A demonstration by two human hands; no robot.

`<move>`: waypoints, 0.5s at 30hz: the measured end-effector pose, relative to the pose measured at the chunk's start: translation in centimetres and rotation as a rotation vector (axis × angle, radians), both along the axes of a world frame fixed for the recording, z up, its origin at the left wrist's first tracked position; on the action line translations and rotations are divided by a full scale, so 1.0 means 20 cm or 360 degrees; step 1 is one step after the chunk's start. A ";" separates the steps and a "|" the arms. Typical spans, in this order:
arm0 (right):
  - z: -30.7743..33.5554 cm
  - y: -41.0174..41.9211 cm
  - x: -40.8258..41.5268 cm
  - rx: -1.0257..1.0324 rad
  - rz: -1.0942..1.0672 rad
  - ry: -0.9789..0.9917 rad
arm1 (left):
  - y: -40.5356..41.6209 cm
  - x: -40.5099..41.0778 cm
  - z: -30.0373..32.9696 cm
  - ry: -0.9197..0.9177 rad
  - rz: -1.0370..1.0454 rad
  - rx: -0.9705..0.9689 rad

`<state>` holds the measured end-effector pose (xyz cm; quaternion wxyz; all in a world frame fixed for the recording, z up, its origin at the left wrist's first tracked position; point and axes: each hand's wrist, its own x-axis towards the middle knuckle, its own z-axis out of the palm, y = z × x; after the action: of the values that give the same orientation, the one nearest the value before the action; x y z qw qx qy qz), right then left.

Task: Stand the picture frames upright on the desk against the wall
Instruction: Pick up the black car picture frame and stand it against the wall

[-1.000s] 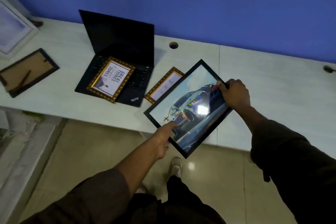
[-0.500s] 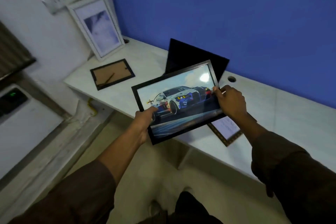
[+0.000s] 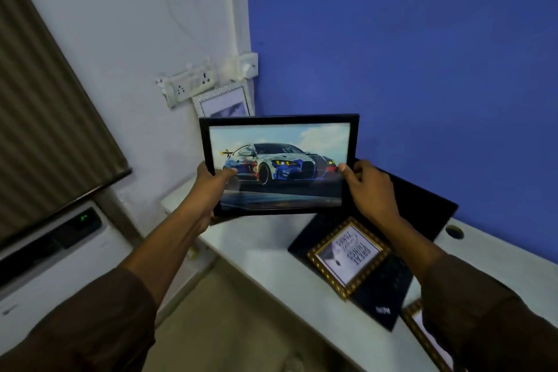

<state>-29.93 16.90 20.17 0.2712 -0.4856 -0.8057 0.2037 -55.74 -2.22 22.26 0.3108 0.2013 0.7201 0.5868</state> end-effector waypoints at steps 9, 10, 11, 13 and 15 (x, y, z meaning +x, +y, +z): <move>0.18 0.55 -0.44 0.0112 -0.0029 0.0122 | 0.48 -0.41 0.12 0.0115 -0.0159 0.0151; 0.19 0.60 -0.47 0.0116 -0.0038 0.0117 | 0.54 -0.45 0.10 0.0129 -0.0183 0.0169; 0.20 0.65 -0.50 0.0115 -0.0039 0.0097 | 0.59 -0.48 0.08 0.0138 -0.0201 0.0176; 0.21 0.75 -0.54 0.0119 -0.0037 0.0039 | 0.71 -0.53 0.07 0.0182 -0.0257 0.0183; 0.23 0.85 -0.58 0.0112 -0.0069 0.0005 | 0.83 -0.60 0.04 0.0195 -0.0308 0.0187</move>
<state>-41.60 33.82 24.68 0.2938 -0.4928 -0.8012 0.1699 -67.78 14.36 23.03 0.3091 0.3231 0.6794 0.5818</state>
